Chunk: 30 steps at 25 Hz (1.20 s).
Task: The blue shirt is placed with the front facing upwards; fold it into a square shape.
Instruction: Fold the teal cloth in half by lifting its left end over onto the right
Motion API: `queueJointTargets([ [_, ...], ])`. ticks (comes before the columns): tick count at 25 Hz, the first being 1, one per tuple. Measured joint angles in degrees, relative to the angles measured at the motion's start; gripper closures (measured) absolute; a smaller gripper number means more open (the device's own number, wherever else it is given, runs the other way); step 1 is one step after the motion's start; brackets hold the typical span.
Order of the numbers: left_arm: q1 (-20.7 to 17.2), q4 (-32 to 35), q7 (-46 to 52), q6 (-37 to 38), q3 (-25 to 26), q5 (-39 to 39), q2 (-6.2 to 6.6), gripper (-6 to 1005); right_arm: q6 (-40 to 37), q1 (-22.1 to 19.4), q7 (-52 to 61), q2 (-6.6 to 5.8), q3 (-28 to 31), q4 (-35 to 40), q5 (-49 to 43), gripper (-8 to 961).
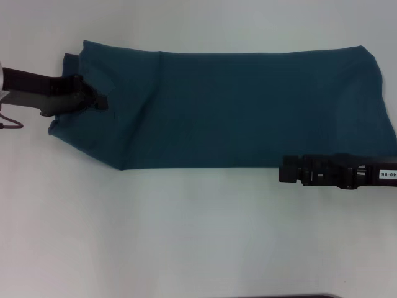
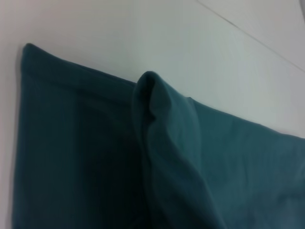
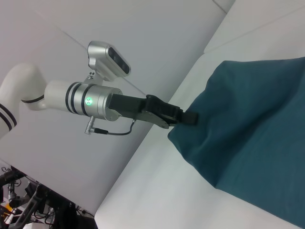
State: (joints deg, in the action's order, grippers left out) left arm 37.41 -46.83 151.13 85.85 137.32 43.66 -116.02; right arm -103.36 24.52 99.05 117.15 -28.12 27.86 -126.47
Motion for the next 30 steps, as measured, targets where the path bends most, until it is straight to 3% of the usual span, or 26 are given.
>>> queueJointTargets([
  [2, -0.1, -0.1, -0.1, 0.1, 0.1, 0.2, 0.01, 918, 0.0, 0.0, 0.0, 0.00, 0.0, 0.0, 0.0, 41],
  [11, -0.2, -0.1, -2.2, 0.3, -0.3, 0.5, -0.93, 958, 0.0, 0.1, 0.0, 0.00, 0.0, 0.0, 0.0, 40],
  [13, 0.4, -0.2, -4.8, 0.4, -0.7, 0.7, -3.01, 958, 0.0, 0.2, 0.0, 0.00, 0.0, -0.2, 0.0, 40],
  [18, 1.5, -0.2, -6.9, 0.3, -2.2, 0.7, -4.93, 958, 0.1, 0.3, 0.1, 0.00, 0.0, -0.4, 0.0, 40],
  [26, 1.7, -0.2, -7.1, 0.5, -2.6, 1.0, -4.95, 957, 0.3, 0.3, 0.6, 0.00, 0.0, -0.4, 0.0, 40],
  [28, 1.7, -0.3, -6.2, 0.2, -2.5, 0.7, -4.56, 957, 0.3, 0.4, 0.6, 0.00, 0.0, -0.4, 0.0, 40],
  [30, 1.2, -0.4, -4.1, -0.6, -2.3, 0.0, -3.40, 957, 0.4, 0.4, 0.6, 0.00, 0.0, -0.4, 0.0, 40],
])
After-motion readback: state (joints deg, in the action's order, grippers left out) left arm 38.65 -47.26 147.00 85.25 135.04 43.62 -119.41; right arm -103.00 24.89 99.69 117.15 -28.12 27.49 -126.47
